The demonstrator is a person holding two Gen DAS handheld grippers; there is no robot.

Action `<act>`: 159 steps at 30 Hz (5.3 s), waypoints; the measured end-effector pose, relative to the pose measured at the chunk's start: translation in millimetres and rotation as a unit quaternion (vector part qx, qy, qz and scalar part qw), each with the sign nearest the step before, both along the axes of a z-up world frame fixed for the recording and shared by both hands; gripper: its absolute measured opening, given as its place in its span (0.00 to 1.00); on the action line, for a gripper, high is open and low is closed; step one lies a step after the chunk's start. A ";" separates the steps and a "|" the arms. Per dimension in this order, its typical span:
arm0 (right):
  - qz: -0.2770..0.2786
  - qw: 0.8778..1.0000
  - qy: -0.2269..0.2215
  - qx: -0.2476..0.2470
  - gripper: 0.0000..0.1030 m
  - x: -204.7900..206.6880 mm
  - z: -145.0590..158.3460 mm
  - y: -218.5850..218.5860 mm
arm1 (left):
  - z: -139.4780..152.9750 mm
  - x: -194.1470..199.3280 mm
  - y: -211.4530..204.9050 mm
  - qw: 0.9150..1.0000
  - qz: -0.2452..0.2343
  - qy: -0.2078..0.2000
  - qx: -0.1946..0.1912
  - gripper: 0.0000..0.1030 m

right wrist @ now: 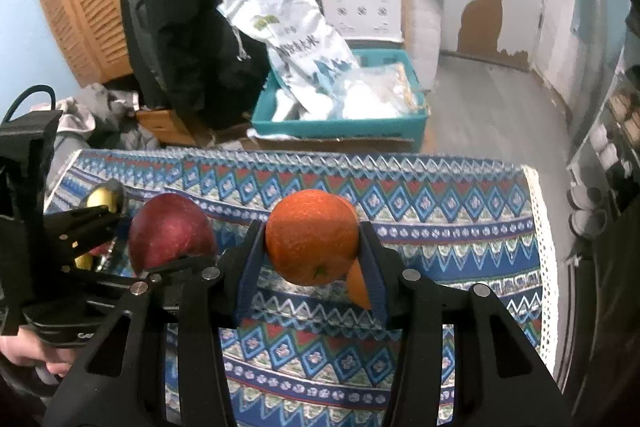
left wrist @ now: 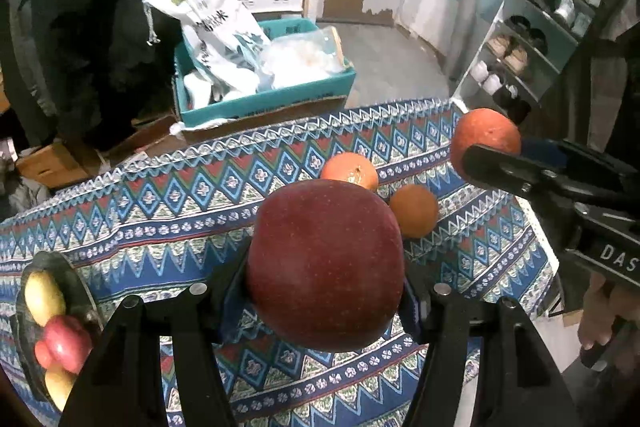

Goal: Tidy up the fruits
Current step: 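Carry the red apple and orange over the glass plate with both tools, then lower and open both tools to release the apple and orange onto the plate, then move both tools back toward the two remaining oranges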

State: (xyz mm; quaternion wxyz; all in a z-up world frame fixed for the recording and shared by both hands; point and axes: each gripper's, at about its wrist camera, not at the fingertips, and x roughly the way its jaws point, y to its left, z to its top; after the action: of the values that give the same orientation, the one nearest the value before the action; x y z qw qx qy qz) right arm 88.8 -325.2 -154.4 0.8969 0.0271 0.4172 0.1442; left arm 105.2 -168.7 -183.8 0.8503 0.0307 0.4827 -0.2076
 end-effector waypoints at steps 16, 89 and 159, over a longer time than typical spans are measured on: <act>0.051 0.998 -0.035 0.019 0.45 -5.6 39.0 55.2 | 43.5 -30.4 63.0 0.999 0.033 -0.038 -0.006 0.62; 0.261 0.953 0.154 0.011 0.45 17.4 -92.4 336.4 | -93.4 -63.4 275.9 0.975 0.200 0.095 0.012 0.62; 0.044 0.999 0.009 -0.016 0.74 -9.2 21.7 108.2 | 6.7 -60.9 140.8 0.994 0.111 -0.009 0.022 0.79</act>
State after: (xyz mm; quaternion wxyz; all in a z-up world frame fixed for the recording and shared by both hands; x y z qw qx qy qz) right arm 79.6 -216.9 -132.7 0.8861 -0.0042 0.4284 0.1768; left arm 44.3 -27.8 -177.1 0.8712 -0.0021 0.4804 -0.1009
